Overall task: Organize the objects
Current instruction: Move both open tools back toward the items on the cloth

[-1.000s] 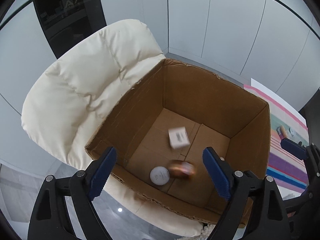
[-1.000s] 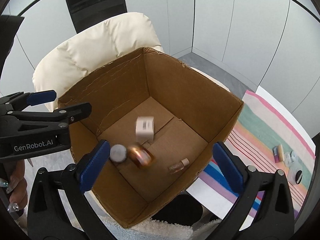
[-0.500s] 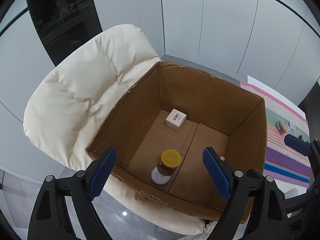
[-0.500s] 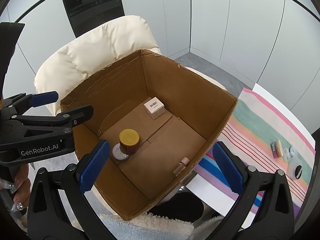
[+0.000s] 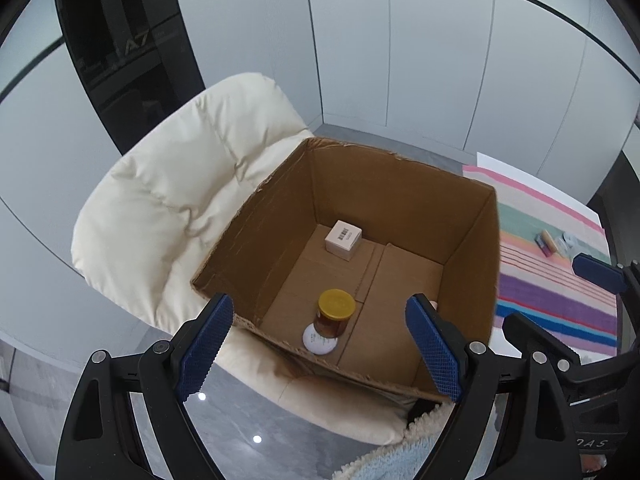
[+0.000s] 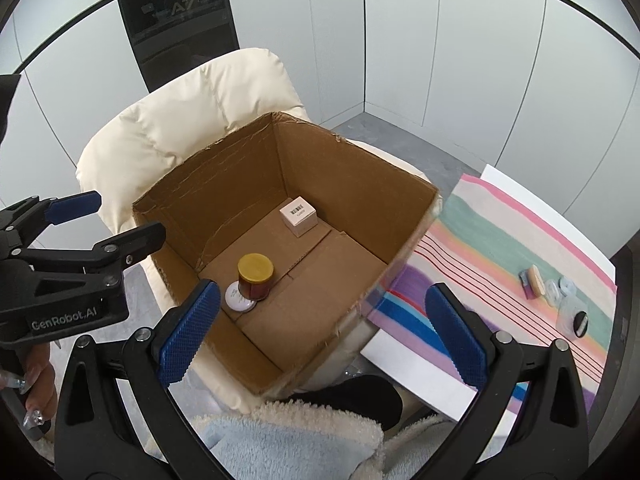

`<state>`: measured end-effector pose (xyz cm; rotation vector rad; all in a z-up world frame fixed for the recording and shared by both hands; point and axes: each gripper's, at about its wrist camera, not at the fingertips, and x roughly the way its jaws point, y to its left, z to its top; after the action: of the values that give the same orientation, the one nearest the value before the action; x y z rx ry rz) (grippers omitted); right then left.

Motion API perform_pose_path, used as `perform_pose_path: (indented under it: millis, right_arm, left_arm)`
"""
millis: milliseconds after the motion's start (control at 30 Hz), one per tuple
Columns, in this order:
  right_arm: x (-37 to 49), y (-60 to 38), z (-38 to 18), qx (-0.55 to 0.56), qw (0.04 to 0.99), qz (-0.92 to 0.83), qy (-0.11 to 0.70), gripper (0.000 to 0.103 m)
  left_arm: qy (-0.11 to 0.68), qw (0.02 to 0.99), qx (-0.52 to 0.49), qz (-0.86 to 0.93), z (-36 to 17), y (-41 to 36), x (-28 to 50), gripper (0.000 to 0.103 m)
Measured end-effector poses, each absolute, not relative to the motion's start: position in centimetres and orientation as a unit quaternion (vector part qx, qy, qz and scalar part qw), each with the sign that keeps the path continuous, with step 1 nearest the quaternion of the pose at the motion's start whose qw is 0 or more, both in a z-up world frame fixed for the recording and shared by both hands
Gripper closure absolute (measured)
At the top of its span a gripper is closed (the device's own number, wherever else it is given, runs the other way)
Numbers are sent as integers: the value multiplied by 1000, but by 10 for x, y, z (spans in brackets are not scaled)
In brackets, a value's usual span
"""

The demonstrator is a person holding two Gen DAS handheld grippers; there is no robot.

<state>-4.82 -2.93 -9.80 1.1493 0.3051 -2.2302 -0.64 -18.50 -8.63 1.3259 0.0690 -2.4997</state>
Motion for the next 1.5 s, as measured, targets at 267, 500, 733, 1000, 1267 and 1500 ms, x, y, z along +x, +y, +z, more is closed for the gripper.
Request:
perform_pose_path:
  millis: [267, 500, 733, 1000, 1267, 1500]
  right_arm:
    - [-11, -7, -84, 427, 297, -846, 113, 0]
    - [25, 6, -83, 424, 297, -847, 119, 0]
    - [41, 14, -80, 416, 295, -851, 120, 0]
    - [40, 29, -75, 410, 285, -859, 108, 0]
    - [27, 57, -80, 421, 255, -866, 87, 0]
    - [12, 95, -88, 435, 215, -872, 66, 0]
  left_arm:
    - [19, 150, 458, -876, -79, -171, 33, 14]
    - [29, 141, 471, -870, -84, -163, 72, 14]
    - [24, 143, 464, -874, -83, -156, 82, 14]
    - [3, 136, 457, -879, -86, -142, 80, 14]
    - [3, 115, 463, -879, -90, -126, 62, 14]
    - [-18, 76, 465, -882, -91, -93, 39, 14]
